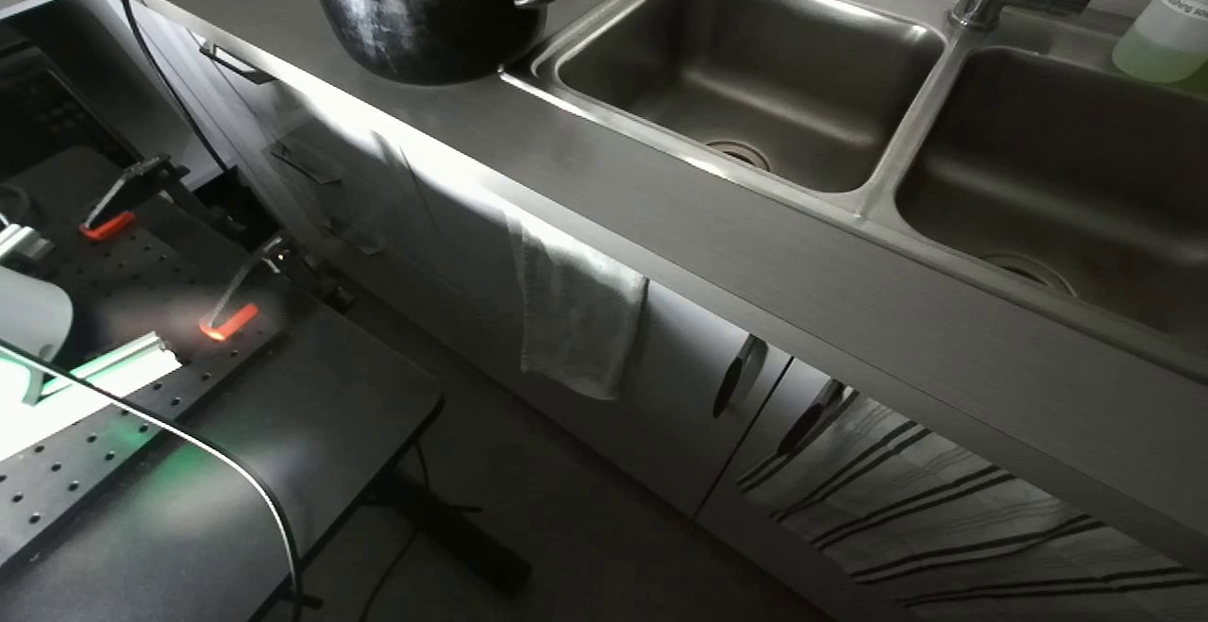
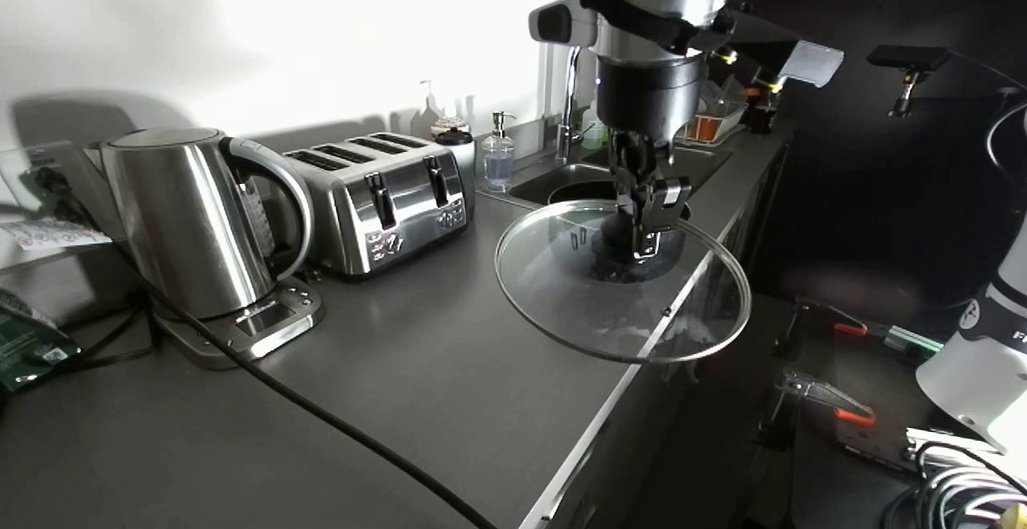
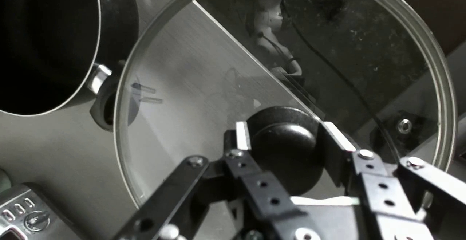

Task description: Take the lid off of the pot

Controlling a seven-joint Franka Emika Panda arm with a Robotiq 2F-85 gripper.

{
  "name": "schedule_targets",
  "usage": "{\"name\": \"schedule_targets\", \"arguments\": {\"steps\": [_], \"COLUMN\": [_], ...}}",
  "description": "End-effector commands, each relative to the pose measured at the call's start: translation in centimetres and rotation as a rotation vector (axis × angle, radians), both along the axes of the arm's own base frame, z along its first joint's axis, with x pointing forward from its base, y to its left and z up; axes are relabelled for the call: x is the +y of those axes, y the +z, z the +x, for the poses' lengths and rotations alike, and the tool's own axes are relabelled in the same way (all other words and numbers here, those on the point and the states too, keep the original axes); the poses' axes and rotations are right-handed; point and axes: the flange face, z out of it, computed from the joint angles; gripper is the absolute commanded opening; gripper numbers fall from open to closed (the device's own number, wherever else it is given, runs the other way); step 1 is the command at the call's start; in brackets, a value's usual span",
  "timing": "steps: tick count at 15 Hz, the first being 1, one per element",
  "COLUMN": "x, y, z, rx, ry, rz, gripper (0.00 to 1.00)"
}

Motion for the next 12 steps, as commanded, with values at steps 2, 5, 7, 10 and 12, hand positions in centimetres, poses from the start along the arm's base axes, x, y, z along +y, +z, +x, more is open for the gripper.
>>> {"name": "schedule_targets", "arguments": {"steps": [2, 5, 7, 10, 12], "x": [2.5, 3.1, 3.2, 3.0, 2.8], "y": [-1.4, -3.7, -5.3, -7.5, -8.7], "z": [3.2, 5.5, 7.1, 9.7, 11.3], "rx": [0.031, 0.071, 0.105, 0.15, 0.167], "ry": [-0.001, -0.01, -0.028, -0.063, -0.086], "rz": [-0.029, -0.033, -0.031, -0.031, -0.033], "gripper": [0.24, 0.24, 0.24, 0.24, 0.24]}}
